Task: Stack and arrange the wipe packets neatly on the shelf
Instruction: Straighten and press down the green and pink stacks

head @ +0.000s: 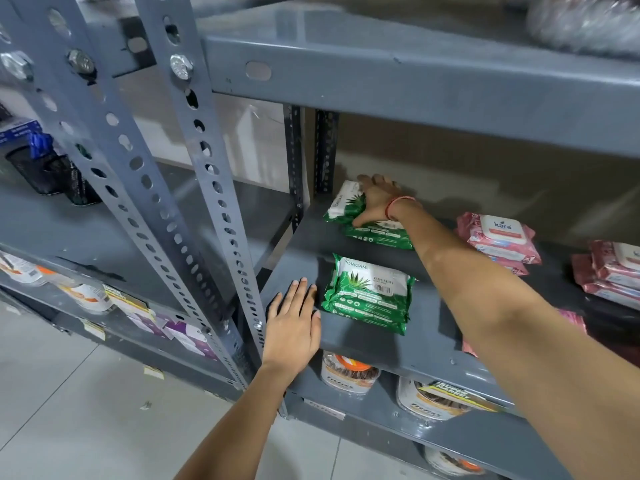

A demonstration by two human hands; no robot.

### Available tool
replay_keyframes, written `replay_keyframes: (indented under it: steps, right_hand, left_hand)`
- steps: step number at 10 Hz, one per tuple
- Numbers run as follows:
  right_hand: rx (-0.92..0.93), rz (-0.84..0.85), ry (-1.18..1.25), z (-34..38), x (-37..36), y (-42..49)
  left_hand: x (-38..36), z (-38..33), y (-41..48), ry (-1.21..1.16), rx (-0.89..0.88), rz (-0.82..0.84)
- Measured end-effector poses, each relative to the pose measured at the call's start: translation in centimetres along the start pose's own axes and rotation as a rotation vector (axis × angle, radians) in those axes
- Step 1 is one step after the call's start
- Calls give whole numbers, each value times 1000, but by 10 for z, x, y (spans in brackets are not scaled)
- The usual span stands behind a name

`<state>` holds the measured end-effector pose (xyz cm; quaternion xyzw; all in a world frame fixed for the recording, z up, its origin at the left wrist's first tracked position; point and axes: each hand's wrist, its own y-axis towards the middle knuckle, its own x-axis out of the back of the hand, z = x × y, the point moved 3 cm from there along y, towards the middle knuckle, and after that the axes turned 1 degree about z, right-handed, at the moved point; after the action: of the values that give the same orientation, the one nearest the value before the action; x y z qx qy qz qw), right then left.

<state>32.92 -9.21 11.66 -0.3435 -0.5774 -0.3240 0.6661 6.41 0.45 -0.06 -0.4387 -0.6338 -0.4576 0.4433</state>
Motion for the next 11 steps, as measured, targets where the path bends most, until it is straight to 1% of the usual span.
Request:
replay_keyframes:
  steps: [1,2,3,4,5,6,7,8,9,10,11]
  right_hand:
    - [-109,-9,86,-23,-2,-14]
    - [-257,36,119,-37,-14,-29]
    - [-314,171,108,-38,-24,-42]
    - [-283,168,250,-42,-12,-45]
    - [-105,-28,229,-46,12,-39]
    - [54,-5,129,-46,18,-35]
    - [23,218,186,-47,1,-41]
    - [-20,176,196,-47,-11,-46]
    - [-78,37,72,-38,-16,-52]
    - [-212,-100,37,-20,-25,-59]
    - [-281,-214,-41,-3,-29,-63]
  left_hand:
    - [0,1,0,6,1,4]
    - [2,0,0,6,4,1]
    - [4,-1,-1,-6,-1,-1]
    - [6,-2,-2,-10,-3,1]
    - [6,-2,-3,-11,-2,6]
    - [7,-2,-2,-13,1,3]
    - [7,-3,-2,-18,0,2]
    - [8,-3,-2,-18,0,1]
    - [8,-4,-2,-17,-1,0]
    - [8,-4,-3,-10,-3,-4]
    - [8,-3,-3,-7,1,-4]
